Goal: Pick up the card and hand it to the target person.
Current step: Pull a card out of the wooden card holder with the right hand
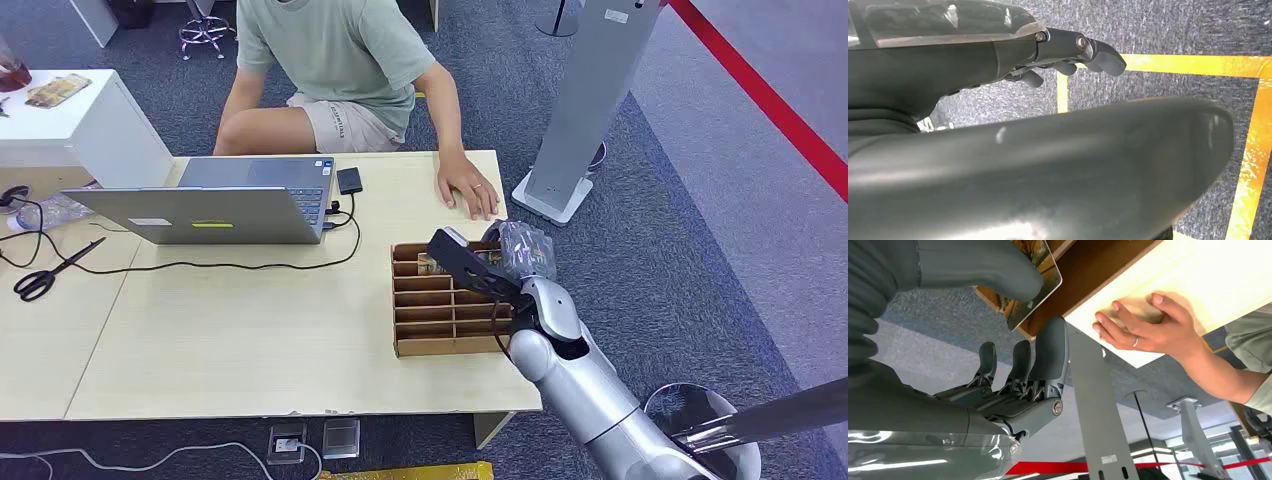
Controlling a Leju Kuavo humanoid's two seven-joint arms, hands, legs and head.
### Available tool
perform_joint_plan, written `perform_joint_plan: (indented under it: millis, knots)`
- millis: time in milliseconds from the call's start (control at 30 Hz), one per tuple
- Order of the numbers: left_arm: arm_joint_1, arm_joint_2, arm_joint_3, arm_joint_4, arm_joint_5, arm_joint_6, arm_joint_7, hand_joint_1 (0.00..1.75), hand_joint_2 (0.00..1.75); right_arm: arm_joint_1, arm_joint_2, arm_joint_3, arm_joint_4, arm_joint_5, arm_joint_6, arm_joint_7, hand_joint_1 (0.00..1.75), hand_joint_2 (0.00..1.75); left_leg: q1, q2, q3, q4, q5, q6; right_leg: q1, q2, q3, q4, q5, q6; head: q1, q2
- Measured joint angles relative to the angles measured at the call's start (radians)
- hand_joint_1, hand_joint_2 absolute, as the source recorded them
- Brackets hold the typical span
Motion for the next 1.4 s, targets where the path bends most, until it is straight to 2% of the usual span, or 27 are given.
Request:
perform_joint_plan:
  millis: [567, 933, 1033, 1267, 1400]
  knots:
    - [0.000, 0.000, 0.000, 0.000, -0.007, -0.005, 0.002, 0.00, 0.00, 0.021, -0.005, -0.015, 0.003, -0.009, 0.006, 0.006, 0.93, 1.75, 0.000, 0.000, 0.000, 0.000, 0.000, 0.000, 0.000, 0.000, 0.000, 0.000, 0.000, 0.000, 0.000, 0.000]
    - [0.000, 0.000, 0.000, 0.000, -0.008, -0.006, 0.004, 0.00, 0.00, 0.024, -0.005, -0.016, 0.014, -0.011, 0.008, 0.007, 0.96, 1.75, 0.000, 0.000, 0.000, 0.000, 0.000, 0.000, 0.000, 0.000, 0.000, 0.000, 0.000, 0.000, 0.000, 0.000]
    - [0.000, 0.000, 0.000, 0.000, -0.008, -0.006, 0.005, 0.00, 0.00, 0.024, -0.005, -0.016, 0.016, -0.011, 0.008, 0.008, 1.01, 1.75, 0.000, 0.000, 0.000, 0.000, 0.000, 0.000, 0.000, 0.000, 0.000, 0.000, 0.000, 0.000, 0.000, 0.000]
    - [0.000, 0.000, 0.000, 0.000, -0.008, -0.006, 0.007, 0.00, 0.00, 0.024, -0.005, -0.019, 0.020, -0.013, 0.012, 0.005, 1.36, 1.75, 0.000, 0.000, 0.000, 0.000, 0.000, 0.000, 0.000, 0.000, 0.000, 0.000, 0.000, 0.000, 0.000, 0.000]
    - [0.000, 0.000, 0.000, 0.000, -0.008, -0.005, 0.010, 0.00, 0.00, 0.024, -0.005, -0.020, 0.021, -0.018, 0.012, 0.001, 1.50, 1.75, 0.000, 0.000, 0.000, 0.000, 0.000, 0.000, 0.000, 0.000, 0.000, 0.000, 0.000, 0.000, 0.000, 0.000]
